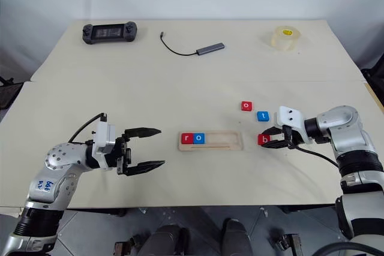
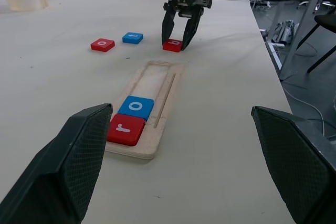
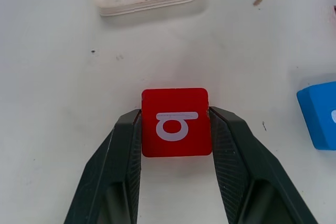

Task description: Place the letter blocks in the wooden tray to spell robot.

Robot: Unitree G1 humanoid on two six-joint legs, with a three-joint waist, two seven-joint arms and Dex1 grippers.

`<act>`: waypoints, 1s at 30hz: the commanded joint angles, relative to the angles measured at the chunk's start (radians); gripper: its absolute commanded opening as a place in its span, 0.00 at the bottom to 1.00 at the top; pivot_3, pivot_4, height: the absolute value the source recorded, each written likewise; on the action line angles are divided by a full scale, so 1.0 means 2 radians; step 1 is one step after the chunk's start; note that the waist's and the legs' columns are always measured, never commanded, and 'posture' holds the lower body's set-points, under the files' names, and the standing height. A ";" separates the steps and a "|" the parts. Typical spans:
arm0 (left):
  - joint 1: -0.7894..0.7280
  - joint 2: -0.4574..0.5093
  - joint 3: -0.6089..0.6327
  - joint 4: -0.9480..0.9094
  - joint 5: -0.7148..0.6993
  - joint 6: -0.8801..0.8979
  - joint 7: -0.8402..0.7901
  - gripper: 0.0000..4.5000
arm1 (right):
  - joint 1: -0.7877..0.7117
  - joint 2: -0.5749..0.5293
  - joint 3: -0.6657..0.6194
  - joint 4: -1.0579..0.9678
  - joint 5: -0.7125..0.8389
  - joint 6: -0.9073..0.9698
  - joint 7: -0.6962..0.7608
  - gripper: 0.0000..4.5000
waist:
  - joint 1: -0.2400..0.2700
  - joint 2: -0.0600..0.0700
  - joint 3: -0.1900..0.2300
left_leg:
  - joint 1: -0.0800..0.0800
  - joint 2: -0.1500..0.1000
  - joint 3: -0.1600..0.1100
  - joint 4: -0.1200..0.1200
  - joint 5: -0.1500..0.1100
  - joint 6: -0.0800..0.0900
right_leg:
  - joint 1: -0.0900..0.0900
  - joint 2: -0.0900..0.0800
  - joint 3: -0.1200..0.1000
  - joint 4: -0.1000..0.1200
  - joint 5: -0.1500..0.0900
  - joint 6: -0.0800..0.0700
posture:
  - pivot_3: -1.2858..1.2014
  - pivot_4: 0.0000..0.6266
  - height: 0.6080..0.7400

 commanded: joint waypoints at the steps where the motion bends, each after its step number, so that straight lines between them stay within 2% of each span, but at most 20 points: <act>1: 0.004 0.002 0.013 -0.015 -0.007 -0.008 0.004 1.00 | -0.020 0.006 -0.020 -0.055 0.029 0.051 0.017 0.33 | -0.001 0.001 0.001 | 0.000 0.000 0.000 0.000 0.000 0.000 | 0.000 0.000 0.000 0.000 0.000 0.000 | 0.52 0.24 1.00; 5: 0.006 0.003 0.015 -0.009 -0.003 -0.014 0.005 1.00 | -0.037 0.026 -0.008 -0.169 0.066 0.179 0.020 0.33 | 0.000 0.001 0.001 | -0.001 0.000 0.000 0.000 0.000 0.000 | -0.001 0.000 0.000 0.000 0.000 0.000 | 0.52 0.24 1.00; 9: 0.007 0.002 0.015 -0.008 -0.002 -0.017 0.009 1.00 | -0.040 0.057 0.024 -0.243 0.051 0.250 -0.012 0.33 | 0.001 0.001 0.001 | -0.001 0.000 -0.001 0.000 0.000 0.000 | -0.001 0.000 -0.001 0.000 0.000 0.000 | 0.52 0.24 1.00; 15: 0.015 0.001 0.013 -0.017 -0.003 -0.017 0.018 1.00 | -0.043 0.103 0.052 -0.250 0.016 0.253 -0.071 0.33 | 0.003 0.001 0.001 | -0.002 -0.001 -0.002 0.000 0.000 0.000 | -0.001 0.000 -0.001 0.000 0.000 0.000 | 0.52 0.24 1.00; 30: 0.024 0.004 0.020 -0.027 -0.006 -0.016 0.037 1.00 | -0.018 0.121 0.073 -0.263 -0.001 0.244 -0.082 0.33 | 0.001 0.001 0.001 | -0.002 -0.001 -0.001 -0.001 0.000 0.000 | -0.001 0.000 -0.001 0.000 0.000 0.000 | 0.52 0.24 1.00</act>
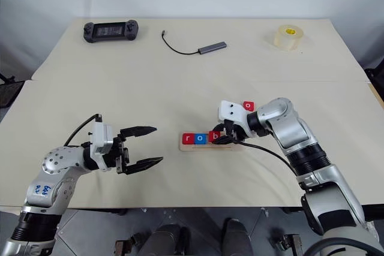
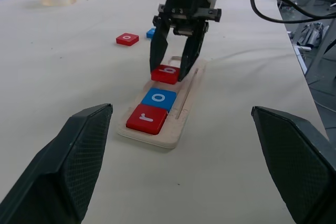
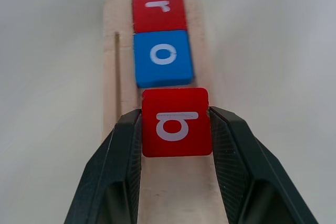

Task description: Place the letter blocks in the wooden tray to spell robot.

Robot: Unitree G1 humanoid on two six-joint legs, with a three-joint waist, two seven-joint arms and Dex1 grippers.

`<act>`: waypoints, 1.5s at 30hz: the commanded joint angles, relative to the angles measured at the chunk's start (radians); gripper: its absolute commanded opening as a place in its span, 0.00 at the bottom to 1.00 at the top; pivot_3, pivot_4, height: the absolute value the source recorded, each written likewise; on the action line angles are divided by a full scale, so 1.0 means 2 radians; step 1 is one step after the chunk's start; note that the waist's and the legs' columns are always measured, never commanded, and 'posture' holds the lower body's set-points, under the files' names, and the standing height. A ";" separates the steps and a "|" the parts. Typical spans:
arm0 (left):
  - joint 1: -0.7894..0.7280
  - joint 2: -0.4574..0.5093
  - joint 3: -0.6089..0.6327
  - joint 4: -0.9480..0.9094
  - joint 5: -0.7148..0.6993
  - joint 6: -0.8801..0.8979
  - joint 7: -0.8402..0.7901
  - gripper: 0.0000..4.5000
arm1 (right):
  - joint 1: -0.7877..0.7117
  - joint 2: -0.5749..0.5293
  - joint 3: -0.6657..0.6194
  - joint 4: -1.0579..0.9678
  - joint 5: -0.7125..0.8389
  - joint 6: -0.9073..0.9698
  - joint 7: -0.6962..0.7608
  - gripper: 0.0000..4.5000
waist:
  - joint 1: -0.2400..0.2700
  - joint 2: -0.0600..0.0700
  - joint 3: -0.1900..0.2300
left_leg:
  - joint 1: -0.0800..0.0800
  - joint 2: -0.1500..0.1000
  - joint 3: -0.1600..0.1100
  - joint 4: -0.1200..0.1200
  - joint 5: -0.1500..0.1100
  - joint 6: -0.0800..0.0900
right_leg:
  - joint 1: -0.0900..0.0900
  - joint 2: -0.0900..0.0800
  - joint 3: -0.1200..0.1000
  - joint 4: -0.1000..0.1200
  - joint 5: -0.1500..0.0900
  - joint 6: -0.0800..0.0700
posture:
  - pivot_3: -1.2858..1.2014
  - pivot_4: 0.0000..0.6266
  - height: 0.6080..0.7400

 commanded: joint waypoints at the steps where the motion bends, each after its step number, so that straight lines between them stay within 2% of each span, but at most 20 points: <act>1: 0.005 0.004 0.014 -0.021 -0.007 -0.005 0.002 1.00 | 0.000 0.006 -0.005 -0.019 0.005 0.012 -0.005 0.33 | 0.000 0.000 0.000 | 0.000 0.000 0.000 0.000 0.000 0.000 | 0.000 0.000 0.000 0.000 0.000 0.000 | 0.52 0.24 1.00; 3: 0.005 0.004 0.014 -0.022 -0.007 -0.005 0.003 1.00 | -0.001 0.008 -0.005 -0.016 0.002 0.010 -0.010 0.49 | 0.000 0.000 0.000 | 0.000 0.000 0.000 0.000 0.000 0.000 | 0.000 0.000 0.000 0.000 0.000 0.000 | 0.52 0.24 1.00; 9: 0.005 0.002 0.012 -0.022 -0.007 -0.004 0.004 1.00 | 0.002 0.000 -0.021 -0.039 0.020 0.017 -0.001 0.92 | 0.000 0.000 0.000 | 0.000 0.000 0.000 0.000 0.000 0.000 | 0.000 0.000 0.000 0.000 0.000 0.000 | 0.52 0.24 1.00; 15: 0.006 0.001 0.011 -0.021 -0.006 -0.006 0.004 1.00 | 0.029 -0.041 -0.062 -0.077 0.051 0.035 0.004 0.92 | 0.003 0.000 0.000 | 0.000 0.000 0.000 0.000 0.000 0.000 | 0.000 0.000 0.000 0.000 0.000 0.000 | 0.52 0.24 1.00; 19: 0.009 0.000 0.012 -0.019 -0.004 -0.009 0.005 1.00 | 0.083 -0.065 -0.138 -0.108 0.092 0.050 -0.026 0.92 | 0.002 0.000 0.000 | 0.000 0.000 0.000 0.000 0.000 0.000 | 0.000 0.000 0.000 -0.001 0.000 0.000 | 0.52 0.24 1.00; 21: 0.011 -0.001 0.014 -0.015 -0.004 -0.010 0.005 1.00 | 0.135 -0.078 -0.191 -0.133 0.107 0.043 -0.049 1.00 | 0.004 0.000 0.000 | 0.000 0.000 0.000 -0.001 0.000 0.000 | 0.000 0.000 0.000 -0.001 0.000 0.000 | 0.52 0.24 1.00; 24: 0.011 -0.001 0.016 -0.007 -0.005 -0.009 0.003 1.00 | 0.206 -0.078 -0.266 -0.158 0.123 0.015 -0.092 1.00 | 0.007 0.000 0.000 | 0.000 0.000 0.000 -0.001 0.000 0.000 | 0.000 0.000 0.000 -0.001 0.000 0.000 | 0.52 0.24 1.00; 25: 0.011 -0.001 0.018 -0.003 -0.006 -0.009 0.003 1.00 | 0.230 -0.071 -0.296 -0.161 0.133 -0.001 -0.105 1.00 | 0.008 0.000 0.000 | 0.000 0.000 0.000 -0.001 0.000 0.000 | 0.001 0.000 0.000 -0.001 0.000 0.000 | 0.52 0.24 1.00; 28: -0.002 -0.004 0.026 0.025 -0.008 0.000 0.012 1.00 | 0.374 -0.034 -0.435 -0.187 0.169 -0.064 -0.129 1.00 | 0.018 0.000 0.000 | 0.001 0.001 0.000 -0.001 0.000 0.000 | 0.001 0.000 0.000 -0.001 0.000 0.000 | 0.52 0.24 1.00; 30: -0.008 -0.003 0.026 0.039 -0.004 -0.004 0.007 1.00 | 0.432 -0.013 -0.478 -0.204 0.176 -0.089 -0.150 1.00 | 0.022 0.000 0.000 | 0.001 0.000 0.000 -0.001 0.000 0.000 | 0.001 0.000 -0.001 -0.001 0.000 0.000 | 0.52 0.24 1.00; 35: -0.031 -0.008 0.022 0.069 0.000 -0.010 -0.003 1.00 | 0.515 0.033 -0.528 -0.229 0.191 -0.125 -0.203 1.00 | 0.013 0.000 0.000 | 0.003 0.000 0.003 -0.001 0.000 0.001 | 0.001 0.000 0.003 -0.001 0.001 0.001 | 0.52 0.24 1.00; 39: -0.045 -0.015 0.013 0.080 0.005 -0.020 -0.010 1.00 | 0.541 0.058 -0.523 -0.246 0.199 -0.137 -0.231 1.00 | 0.012 0.000 0.000 | 0.005 0.000 0.006 -0.003 0.000 0.001 | 0.002 0.001 0.006 0.000 0.001 0.001 | 0.52 0.24 1.00; 42: -0.047 -0.019 0.009 0.082 0.009 -0.024 -0.013 1.00 | 0.528 0.059 -0.498 -0.246 0.200 -0.142 -0.239 1.00 | 0.011 0.000 0.000 | 0.007 0.001 0.007 -0.004 0.000 0.001 | 0.002 0.001 0.007 0.000 0.000 0.001 | 0.52 0.24 1.00; 45: -0.046 -0.020 0.007 0.077 0.011 -0.026 -0.013 1.00 | 0.478 0.031 -0.465 -0.238 0.199 -0.112 -0.250 1.00 | 0.006 0.000 0.000 | 0.007 0.001 0.008 -0.005 0.000 0.001 | 0.002 0.001 0.008 0.000 0.000 0.001 | 0.52 0.24 1.00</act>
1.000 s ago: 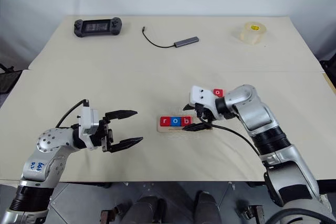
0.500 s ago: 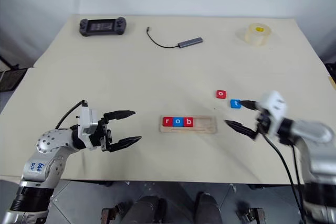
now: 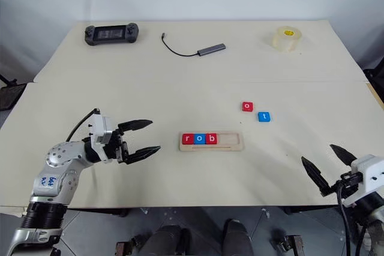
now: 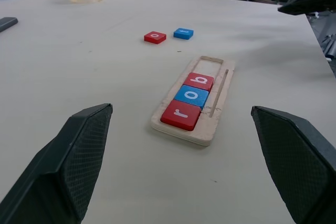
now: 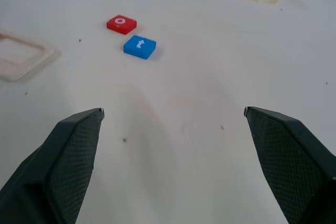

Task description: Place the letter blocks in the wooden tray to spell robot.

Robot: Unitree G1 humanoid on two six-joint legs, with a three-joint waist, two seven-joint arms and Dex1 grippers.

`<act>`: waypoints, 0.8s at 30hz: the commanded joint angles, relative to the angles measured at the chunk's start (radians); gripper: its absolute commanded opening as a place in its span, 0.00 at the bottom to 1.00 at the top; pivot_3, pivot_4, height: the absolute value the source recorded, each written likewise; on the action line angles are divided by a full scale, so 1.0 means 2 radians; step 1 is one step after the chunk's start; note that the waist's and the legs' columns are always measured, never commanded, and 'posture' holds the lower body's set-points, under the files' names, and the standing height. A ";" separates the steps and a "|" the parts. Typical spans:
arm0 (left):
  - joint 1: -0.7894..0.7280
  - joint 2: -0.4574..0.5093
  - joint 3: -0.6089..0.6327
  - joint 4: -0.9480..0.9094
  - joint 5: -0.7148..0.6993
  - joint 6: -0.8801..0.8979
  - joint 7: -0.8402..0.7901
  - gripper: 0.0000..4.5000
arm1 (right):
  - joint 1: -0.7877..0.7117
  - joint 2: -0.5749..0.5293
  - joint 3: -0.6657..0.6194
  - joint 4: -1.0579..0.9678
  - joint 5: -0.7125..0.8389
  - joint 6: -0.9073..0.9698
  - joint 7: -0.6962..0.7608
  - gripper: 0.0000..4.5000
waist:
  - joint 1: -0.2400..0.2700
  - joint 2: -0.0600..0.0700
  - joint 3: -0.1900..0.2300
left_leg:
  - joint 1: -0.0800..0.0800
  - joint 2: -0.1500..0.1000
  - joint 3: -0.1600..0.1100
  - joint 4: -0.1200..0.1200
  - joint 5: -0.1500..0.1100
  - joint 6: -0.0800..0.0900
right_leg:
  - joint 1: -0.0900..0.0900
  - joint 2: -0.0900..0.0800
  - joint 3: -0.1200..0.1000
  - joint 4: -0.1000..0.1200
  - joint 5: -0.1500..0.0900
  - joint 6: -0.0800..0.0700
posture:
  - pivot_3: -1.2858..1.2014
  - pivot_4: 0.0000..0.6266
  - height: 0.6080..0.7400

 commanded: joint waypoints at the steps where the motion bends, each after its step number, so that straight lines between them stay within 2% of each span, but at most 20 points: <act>1: -0.002 -0.002 -0.002 -0.013 0.000 -0.007 -0.002 1.00 | -0.057 -0.037 0.029 -0.006 0.018 0.030 -0.010 1.00 | -0.002 0.000 0.000 | 0.000 0.000 0.000 0.000 0.000 0.000 | 0.000 0.000 0.000 0.000 0.000 0.000 | 0.52 0.24 1.00; 3: -0.002 -0.002 -0.001 -0.016 -0.003 -0.001 0.001 1.00 | -0.099 -0.061 0.048 0.006 0.024 0.062 -0.011 1.00 | -0.002 0.000 0.000 | 0.000 0.000 0.000 0.000 0.000 0.000 | 0.000 0.000 0.000 0.000 0.000 0.000 | 0.52 0.24 1.00; 6: -0.003 -0.003 0.000 -0.023 -0.005 0.004 0.008 1.00 | -0.209 -0.115 0.116 0.060 -0.002 0.135 -0.014 1.00 | -0.006 0.000 0.000 | 0.000 0.000 0.000 0.000 0.000 0.000 | 0.000 0.000 0.000 0.000 0.000 0.000 | 0.52 0.24 1.00; 9: 0.000 -0.003 -0.001 -0.032 -0.005 0.007 0.010 1.00 | -0.273 -0.133 0.159 0.101 -0.014 0.169 -0.012 1.00 | -0.005 0.000 0.000 | 0.000 0.001 0.000 0.000 0.000 0.000 | 0.000 0.000 -0.001 0.000 0.000 -0.001 | 0.52 0.24 1.00; 16: 0.010 -0.008 -0.002 -0.051 -0.002 0.010 0.022 1.00 | -0.316 -0.142 0.202 0.140 -0.032 0.180 0.001 1.00 | 0.005 0.000 0.000 | -0.006 0.000 -0.003 0.000 0.000 0.000 | -0.004 0.000 -0.004 -0.001 -0.001 -0.002 | 0.52 0.24 1.00; 24: 0.010 -0.005 -0.003 -0.048 0.006 -0.002 0.024 1.00 | -0.334 -0.146 0.216 0.130 -0.036 0.202 0.002 1.00 | 0.005 0.000 0.000 | -0.006 0.000 -0.003 0.001 0.000 0.000 | -0.004 0.000 -0.004 -0.001 -0.001 -0.001 | 0.52 0.24 1.00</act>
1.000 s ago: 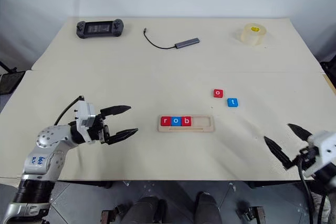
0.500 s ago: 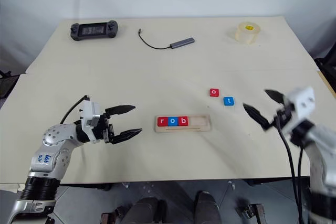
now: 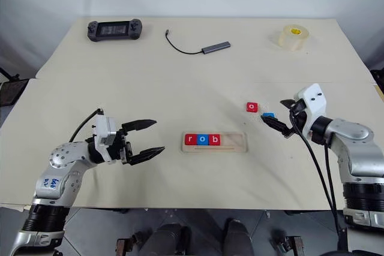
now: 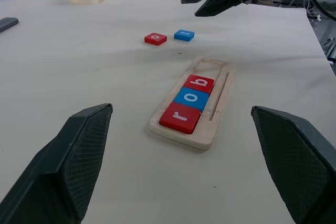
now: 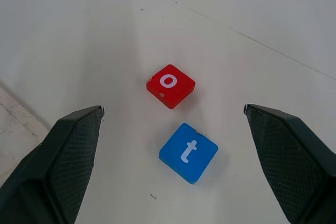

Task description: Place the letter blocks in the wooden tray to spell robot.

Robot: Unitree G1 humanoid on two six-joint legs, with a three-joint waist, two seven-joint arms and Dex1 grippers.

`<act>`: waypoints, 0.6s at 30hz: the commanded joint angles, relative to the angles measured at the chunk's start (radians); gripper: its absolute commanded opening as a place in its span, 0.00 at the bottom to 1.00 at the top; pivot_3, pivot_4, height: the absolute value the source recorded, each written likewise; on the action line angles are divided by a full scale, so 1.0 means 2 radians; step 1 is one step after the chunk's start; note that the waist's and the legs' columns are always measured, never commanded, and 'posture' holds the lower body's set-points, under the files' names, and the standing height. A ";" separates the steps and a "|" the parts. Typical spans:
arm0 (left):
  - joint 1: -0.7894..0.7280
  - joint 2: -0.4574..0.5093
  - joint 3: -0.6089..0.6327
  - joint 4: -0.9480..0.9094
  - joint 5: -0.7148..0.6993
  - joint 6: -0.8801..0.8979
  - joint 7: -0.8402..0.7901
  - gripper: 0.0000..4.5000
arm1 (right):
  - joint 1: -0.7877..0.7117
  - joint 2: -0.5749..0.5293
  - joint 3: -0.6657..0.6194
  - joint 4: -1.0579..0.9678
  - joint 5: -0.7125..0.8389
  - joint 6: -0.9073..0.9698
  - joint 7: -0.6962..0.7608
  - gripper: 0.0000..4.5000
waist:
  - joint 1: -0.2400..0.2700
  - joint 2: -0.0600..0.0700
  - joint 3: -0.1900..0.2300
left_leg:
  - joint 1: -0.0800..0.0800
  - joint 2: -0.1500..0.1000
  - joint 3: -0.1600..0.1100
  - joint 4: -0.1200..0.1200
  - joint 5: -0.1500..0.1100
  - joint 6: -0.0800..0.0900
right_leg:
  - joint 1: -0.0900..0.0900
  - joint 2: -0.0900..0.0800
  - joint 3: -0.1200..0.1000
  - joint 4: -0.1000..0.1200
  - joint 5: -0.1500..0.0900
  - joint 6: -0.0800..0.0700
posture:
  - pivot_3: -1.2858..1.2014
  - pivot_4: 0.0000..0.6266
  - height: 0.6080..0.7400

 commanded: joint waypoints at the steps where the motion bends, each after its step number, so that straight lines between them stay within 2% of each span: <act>1: 0.001 0.001 0.004 -0.012 0.004 -0.011 0.003 1.00 | -0.012 -0.008 0.002 -0.019 0.003 0.011 0.001 1.00 | -0.001 0.000 0.000 | 0.000 0.000 0.000 0.000 0.000 0.000 | 0.000 0.000 0.000 0.000 0.000 0.000 | 0.52 0.24 1.00; 9: -0.005 -0.004 0.003 -0.017 -0.004 0.004 0.010 1.00 | -0.038 -0.004 0.007 -0.021 0.005 0.061 -0.022 1.00 | 0.000 0.000 0.000 | 0.000 0.000 0.000 0.000 0.000 0.000 | 0.000 0.000 0.000 0.000 0.000 0.000 | 0.52 0.24 1.00; 13: 0.003 0.001 0.002 -0.025 -0.007 0.012 0.006 1.00 | -0.105 0.033 0.012 -0.018 -0.001 0.189 -0.117 1.00 | -0.004 0.000 0.000 | 0.000 0.000 0.000 0.000 0.000 0.000 | 0.000 0.000 0.000 0.000 0.000 0.000 | 0.52 0.24 1.00; 18: 0.005 0.001 0.002 -0.026 -0.006 0.009 0.008 1.00 | -0.138 0.078 0.022 -0.003 -0.012 0.229 -0.174 1.00 | -0.009 0.000 0.000 | 0.000 0.001 0.000 0.000 0.000 -0.001 | 0.000 0.000 0.000 0.001 0.000 0.000 | 0.52 0.24 1.00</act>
